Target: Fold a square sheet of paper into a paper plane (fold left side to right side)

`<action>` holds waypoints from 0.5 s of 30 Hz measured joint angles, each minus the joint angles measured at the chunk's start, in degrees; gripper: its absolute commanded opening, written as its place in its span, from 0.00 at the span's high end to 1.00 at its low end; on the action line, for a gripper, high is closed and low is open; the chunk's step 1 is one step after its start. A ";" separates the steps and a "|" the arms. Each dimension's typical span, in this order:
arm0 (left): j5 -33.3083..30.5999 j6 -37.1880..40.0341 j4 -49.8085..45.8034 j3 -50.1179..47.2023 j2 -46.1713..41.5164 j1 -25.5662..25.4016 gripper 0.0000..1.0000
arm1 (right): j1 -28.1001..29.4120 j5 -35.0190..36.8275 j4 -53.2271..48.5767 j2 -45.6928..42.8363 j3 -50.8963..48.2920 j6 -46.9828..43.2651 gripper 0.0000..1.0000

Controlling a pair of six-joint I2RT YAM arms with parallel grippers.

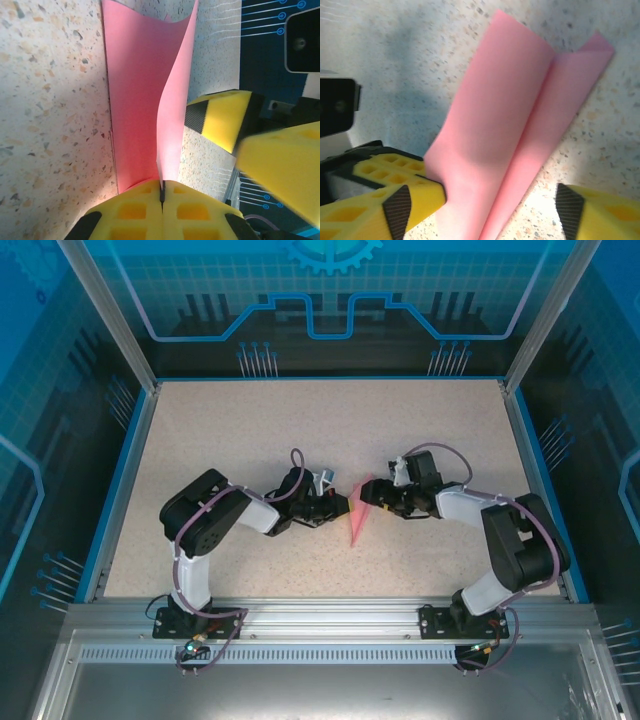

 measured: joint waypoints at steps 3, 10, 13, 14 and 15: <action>0.33 0.00 0.04 0.42 0.44 0.00 0.98 | -0.59 -0.09 0.63 -0.59 0.04 0.33 0.07; 0.37 0.00 0.00 0.70 0.61 0.00 0.98 | -0.61 -1.25 0.72 1.22 1.73 0.96 0.01; 0.37 0.00 0.00 0.70 0.63 0.00 0.98 | -0.61 -1.55 0.83 2.45 2.67 0.96 0.01; 0.37 0.00 0.00 0.70 0.63 0.00 0.98 | -0.61 -1.60 0.96 2.95 2.93 0.96 0.01; 0.37 0.00 0.00 0.70 0.63 0.00 0.98 | -0.61 -1.62 1.01 3.28 3.17 0.96 0.01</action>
